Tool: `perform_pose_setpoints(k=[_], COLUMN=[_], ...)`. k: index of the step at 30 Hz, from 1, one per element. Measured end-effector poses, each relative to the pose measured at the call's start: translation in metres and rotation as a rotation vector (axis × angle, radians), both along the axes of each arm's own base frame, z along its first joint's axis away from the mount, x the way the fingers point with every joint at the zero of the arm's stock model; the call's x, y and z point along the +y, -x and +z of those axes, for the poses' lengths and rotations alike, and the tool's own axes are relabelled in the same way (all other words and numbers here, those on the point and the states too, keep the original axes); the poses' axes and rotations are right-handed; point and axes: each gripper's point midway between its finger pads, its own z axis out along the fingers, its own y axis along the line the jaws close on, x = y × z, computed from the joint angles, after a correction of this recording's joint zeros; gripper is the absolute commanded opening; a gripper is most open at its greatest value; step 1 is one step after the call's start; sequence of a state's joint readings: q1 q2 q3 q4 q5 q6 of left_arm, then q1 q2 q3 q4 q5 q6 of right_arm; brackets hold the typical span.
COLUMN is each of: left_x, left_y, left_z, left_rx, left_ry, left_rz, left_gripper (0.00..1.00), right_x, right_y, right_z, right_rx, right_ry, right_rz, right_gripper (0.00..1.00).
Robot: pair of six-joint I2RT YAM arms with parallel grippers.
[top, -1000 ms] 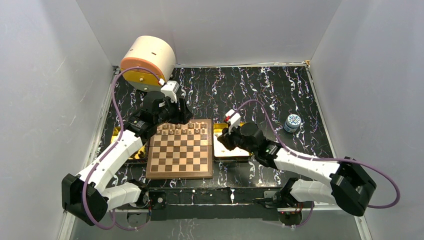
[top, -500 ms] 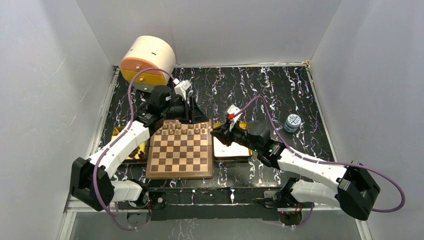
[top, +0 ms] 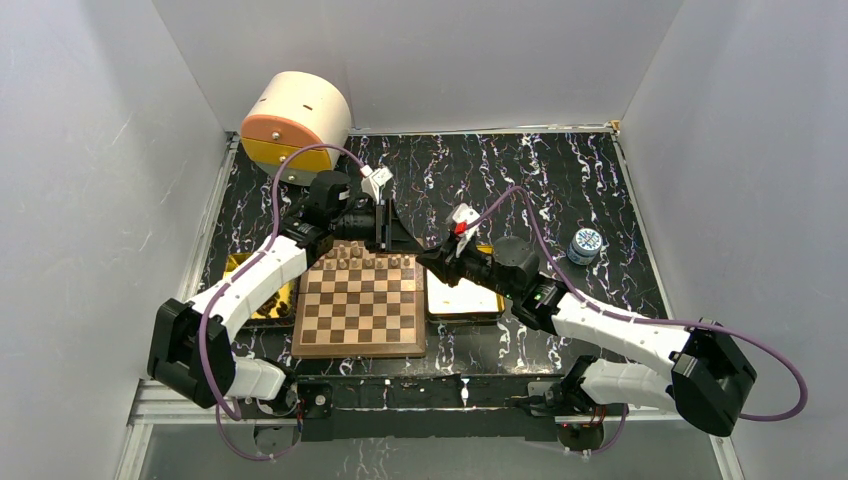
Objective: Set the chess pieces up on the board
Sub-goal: Place the chess piece on the chessboard.
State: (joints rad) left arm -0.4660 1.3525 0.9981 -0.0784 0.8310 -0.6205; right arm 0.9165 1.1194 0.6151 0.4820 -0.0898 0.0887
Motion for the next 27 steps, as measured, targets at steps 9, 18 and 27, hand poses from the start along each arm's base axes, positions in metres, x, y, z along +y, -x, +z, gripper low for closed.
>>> perform_pose_setpoints(k=[9, 18, 27], left_x=[0.000, 0.006, 0.023], left_y=[0.002, -0.008, -0.030], left_z=[0.001, 0.004, 0.000], left_rx=[0.006, -0.043, -0.133], left_ry=[0.002, -0.064, -0.212], left_rz=[-0.011, 0.027, 0.123], left_gripper=[0.15, 0.12, 0.12], right_x=[0.000, -0.002, -0.023], right_y=[0.000, -0.001, 0.013], right_z=[0.000, -0.002, -0.011], right_rx=[-0.003, 0.004, 0.036], right_ry=[0.003, 0.006, 0.000], right_rz=[-0.002, -0.009, -0.032], right_gripper=[0.21, 0.80, 0.99])
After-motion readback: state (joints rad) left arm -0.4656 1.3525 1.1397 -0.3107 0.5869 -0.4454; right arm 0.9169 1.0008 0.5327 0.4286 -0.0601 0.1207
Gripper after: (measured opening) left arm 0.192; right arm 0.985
